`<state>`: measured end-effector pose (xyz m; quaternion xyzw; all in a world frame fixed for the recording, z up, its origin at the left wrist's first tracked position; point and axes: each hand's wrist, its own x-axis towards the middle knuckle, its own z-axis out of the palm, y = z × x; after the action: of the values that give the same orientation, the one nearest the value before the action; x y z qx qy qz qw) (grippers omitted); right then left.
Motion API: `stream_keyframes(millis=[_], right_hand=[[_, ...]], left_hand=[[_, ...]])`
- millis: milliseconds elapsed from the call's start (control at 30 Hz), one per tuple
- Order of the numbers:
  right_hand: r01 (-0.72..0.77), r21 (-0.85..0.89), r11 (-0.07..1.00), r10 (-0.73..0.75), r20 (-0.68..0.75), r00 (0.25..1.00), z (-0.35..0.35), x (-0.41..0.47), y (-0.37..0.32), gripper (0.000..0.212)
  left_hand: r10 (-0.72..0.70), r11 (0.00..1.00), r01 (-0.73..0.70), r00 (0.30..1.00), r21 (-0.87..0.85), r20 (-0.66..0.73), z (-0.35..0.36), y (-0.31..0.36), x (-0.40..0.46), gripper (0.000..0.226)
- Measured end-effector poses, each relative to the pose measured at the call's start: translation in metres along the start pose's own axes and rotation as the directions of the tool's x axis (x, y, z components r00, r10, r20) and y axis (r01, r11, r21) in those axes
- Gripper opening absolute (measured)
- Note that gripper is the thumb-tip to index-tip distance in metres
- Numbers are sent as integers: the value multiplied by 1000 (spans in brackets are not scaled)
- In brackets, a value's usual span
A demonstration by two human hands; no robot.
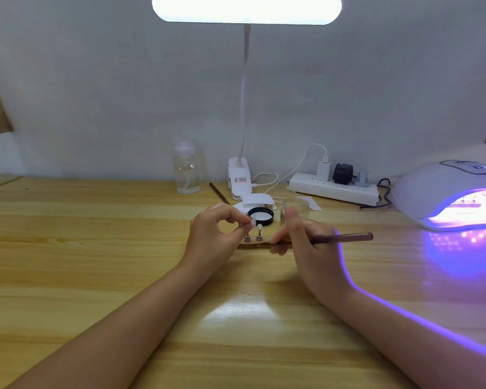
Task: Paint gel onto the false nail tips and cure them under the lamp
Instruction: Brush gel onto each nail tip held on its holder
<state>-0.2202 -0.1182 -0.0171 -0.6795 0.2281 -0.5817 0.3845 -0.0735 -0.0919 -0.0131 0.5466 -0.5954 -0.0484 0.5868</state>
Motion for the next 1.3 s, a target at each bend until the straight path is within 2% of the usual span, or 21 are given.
stream_keyframes(millis=[133,267,433,533,600,700,833,967,1100,1167,1300], right_hand=[[101,-115,988,-103,-15,995,-3,3,1,36],[-4,-24,1000,4,-2,1000,0,1,0,40],[94,-121,988,-95,-7,995,-3,4,0,32],[1,-35,999,-2,-6,1000,-2,1,-1,41],[28,-34,999,-29,-28,999,-1,1,1,43],[92,-118,989,-95,-16,995,-2,3,0,34],[-22,-15,1000,22,-7,1000,-1,1,-1,43],[69,-91,993,-74,-46,996,-2,4,-1,38],[-30,-8,1000,30,-27,999,-1,3,-3,41],[-35,15,999,36,-50,998,-1,1,-3,45],[34,-86,996,-38,-46,998,-2,4,-2,37]], left_hand=[[0,1000,0,1000,1,17,0,0,1,33],[-7,1000,7,1000,-2,25,0,1,1,32],[-15,1000,16,999,-8,31,-1,1,1,31],[-17,1000,17,999,-16,28,-1,1,0,31],[-15,1000,15,999,-14,29,-1,2,1,32],[-7,1000,7,999,-9,31,-1,2,0,34],[-28,999,28,999,-17,24,-1,1,1,35],[-28,999,29,999,-26,34,0,1,0,35],[-36,999,37,999,-21,35,-1,1,0,34],[-42,999,42,998,-24,37,-1,1,0,34],[-35,999,36,998,-20,48,-1,0,0,34]])
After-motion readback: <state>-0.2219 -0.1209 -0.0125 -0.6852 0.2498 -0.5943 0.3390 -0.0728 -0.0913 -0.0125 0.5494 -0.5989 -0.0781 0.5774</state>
